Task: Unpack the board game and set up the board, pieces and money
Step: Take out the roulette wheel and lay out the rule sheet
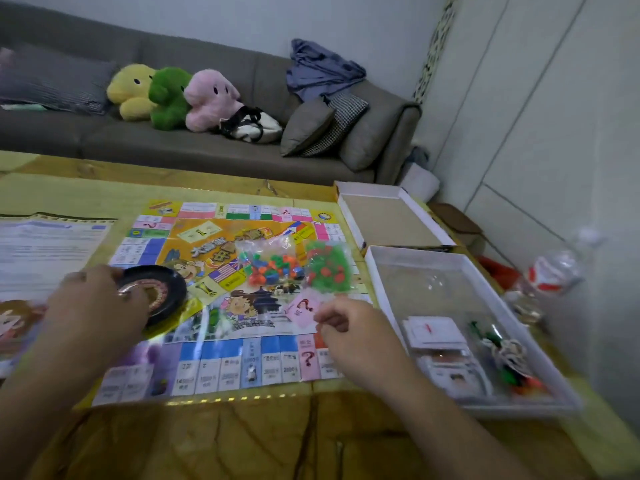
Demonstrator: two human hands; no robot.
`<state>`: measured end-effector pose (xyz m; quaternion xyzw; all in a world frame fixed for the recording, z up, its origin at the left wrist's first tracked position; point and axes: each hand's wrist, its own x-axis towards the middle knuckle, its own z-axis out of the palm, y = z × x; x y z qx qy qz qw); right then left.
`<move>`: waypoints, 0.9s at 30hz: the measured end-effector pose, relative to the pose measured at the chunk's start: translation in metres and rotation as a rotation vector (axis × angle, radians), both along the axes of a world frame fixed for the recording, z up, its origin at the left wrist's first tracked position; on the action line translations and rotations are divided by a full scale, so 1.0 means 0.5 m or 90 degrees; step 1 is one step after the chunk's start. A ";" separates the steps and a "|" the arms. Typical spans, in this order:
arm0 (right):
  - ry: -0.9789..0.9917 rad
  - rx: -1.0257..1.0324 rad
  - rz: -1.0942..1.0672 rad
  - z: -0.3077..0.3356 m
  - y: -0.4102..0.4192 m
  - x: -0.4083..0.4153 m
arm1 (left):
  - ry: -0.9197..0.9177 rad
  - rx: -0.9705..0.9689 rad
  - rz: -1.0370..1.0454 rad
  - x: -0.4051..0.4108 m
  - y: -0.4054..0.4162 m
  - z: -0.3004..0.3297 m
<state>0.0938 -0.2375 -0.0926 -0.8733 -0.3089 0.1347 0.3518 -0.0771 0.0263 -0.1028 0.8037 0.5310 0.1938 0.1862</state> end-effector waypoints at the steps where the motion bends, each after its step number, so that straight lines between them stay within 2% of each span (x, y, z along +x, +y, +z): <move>1: 0.001 0.005 -0.007 0.006 -0.012 0.007 | -0.012 0.014 -0.034 0.017 -0.020 0.002; 6: -0.012 0.038 -0.093 0.054 -0.109 0.072 | -0.121 0.000 -0.304 0.090 -0.200 0.027; 10: -0.091 -0.097 -0.140 0.061 -0.213 0.160 | -0.179 -0.015 -0.465 0.149 -0.315 0.008; 14: -0.090 -0.208 -0.130 0.043 -0.268 0.222 | -0.173 -0.043 -0.592 0.218 -0.430 -0.002; 18: -0.137 -0.226 -0.095 0.024 -0.279 0.254 | -0.102 -0.056 -0.652 0.287 -0.535 -0.021; 21: -0.147 -0.243 -0.088 0.021 -0.283 0.262 | -0.027 0.029 -0.648 0.313 -0.575 -0.042; 27: -0.147 -0.317 -0.022 0.017 -0.284 0.256 | -0.017 0.062 -0.649 0.315 -0.580 -0.069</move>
